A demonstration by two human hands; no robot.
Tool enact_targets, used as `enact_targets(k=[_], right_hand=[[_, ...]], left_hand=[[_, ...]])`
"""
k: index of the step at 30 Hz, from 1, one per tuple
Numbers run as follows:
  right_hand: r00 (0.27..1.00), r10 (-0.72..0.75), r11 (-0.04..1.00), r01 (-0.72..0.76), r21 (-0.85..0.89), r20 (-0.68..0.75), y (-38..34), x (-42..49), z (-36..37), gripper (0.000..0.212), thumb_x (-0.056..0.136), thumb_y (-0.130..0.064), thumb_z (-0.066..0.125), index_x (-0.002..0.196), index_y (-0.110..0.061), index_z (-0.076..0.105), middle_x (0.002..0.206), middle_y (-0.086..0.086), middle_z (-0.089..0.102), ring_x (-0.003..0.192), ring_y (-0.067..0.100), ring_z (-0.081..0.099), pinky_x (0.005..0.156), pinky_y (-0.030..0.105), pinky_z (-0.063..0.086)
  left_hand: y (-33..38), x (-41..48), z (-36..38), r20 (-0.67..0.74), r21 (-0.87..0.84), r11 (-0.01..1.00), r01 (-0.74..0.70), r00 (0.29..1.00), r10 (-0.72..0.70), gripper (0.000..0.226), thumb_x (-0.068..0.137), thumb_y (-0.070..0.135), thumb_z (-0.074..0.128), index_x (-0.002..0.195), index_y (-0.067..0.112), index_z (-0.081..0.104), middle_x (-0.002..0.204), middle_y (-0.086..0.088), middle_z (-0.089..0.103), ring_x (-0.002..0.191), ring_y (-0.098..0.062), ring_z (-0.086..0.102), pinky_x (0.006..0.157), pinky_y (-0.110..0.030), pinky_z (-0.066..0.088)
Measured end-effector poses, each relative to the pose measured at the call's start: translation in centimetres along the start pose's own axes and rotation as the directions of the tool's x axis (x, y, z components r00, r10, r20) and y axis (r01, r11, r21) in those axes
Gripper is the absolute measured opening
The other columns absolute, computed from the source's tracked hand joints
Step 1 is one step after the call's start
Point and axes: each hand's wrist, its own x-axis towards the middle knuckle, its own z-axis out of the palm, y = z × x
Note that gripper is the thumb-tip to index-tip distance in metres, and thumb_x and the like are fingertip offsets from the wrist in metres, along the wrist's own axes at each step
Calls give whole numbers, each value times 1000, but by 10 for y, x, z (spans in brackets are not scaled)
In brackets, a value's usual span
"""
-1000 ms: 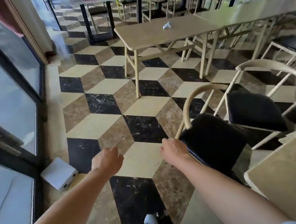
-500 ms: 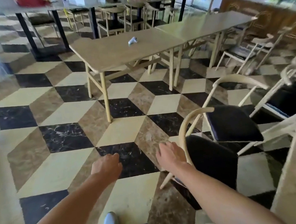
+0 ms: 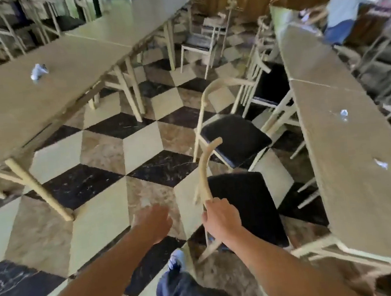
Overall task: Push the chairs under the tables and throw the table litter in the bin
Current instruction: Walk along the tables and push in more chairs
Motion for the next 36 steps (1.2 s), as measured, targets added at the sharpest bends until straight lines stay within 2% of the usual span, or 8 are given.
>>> enact_targets(k=[3,8,12,15,21,26,29,36], right_hand=[[995,101,994,-101,29,5,7,29,11,35,102,-37,44,124,-15,57,112,7,63,99,25,59,76,38,50],[976,201,976,-206,68,80,5,81,29,39,102,-38,42,131,-13,49,117,7,59,104,26,57,78,36,48],[953,280,954,-289,83,114,0,123,24,35,102,-35,39,127,-13,49,117,7,57,106,26,55,82,38,47],[897,401,893,-429,140,188,-6,130,29,33,101,-29,40,129,-15,50,119,7,55,108,27,54,85,39,47],[680,651,675,-722,154,337,-16,142,30,29,99,-30,47,125,-18,51,122,5,56,112,28,54,89,39,49],[455,840,397,-887,237,295,-44,164,9,27,100,-30,46,123,-20,55,119,4,59,108,26,56,87,38,49],[354,890,274,-919,284,287,-67,174,8,30,101,-32,46,127,-19,55,121,4,60,107,26,59,88,40,53],[244,912,135,-938,320,330,-91,190,24,36,103,-39,43,131,-17,52,130,5,58,115,27,57,93,40,52]], left_hand=[[5,55,-11,-116,11,986,-167,979,167,39,97,35,40,125,11,55,115,-13,61,102,-35,65,83,-47,55],[2,129,-45,107,168,947,-273,960,257,45,103,41,32,142,19,39,142,-5,49,128,-24,50,104,-39,42],[-8,185,-65,148,198,920,-339,938,314,43,103,40,32,140,19,40,143,-5,48,130,-25,49,105,-41,42],[-6,213,-63,236,217,852,-477,872,428,39,102,37,35,136,19,44,133,-2,54,120,-23,55,98,-37,46],[-6,263,-76,320,232,640,-732,679,660,31,102,35,36,126,18,46,117,-2,57,106,-20,59,85,-33,46],[-8,306,-108,272,228,430,-874,481,833,34,102,40,33,117,17,54,102,-3,63,95,-23,63,75,-35,46],[-14,324,-117,280,215,382,-899,431,858,34,102,42,34,113,18,55,100,-3,64,93,-23,64,69,-34,45],[-8,358,-105,428,189,229,-955,290,856,31,101,40,34,110,18,54,100,-4,61,93,-25,61,70,-36,44]])
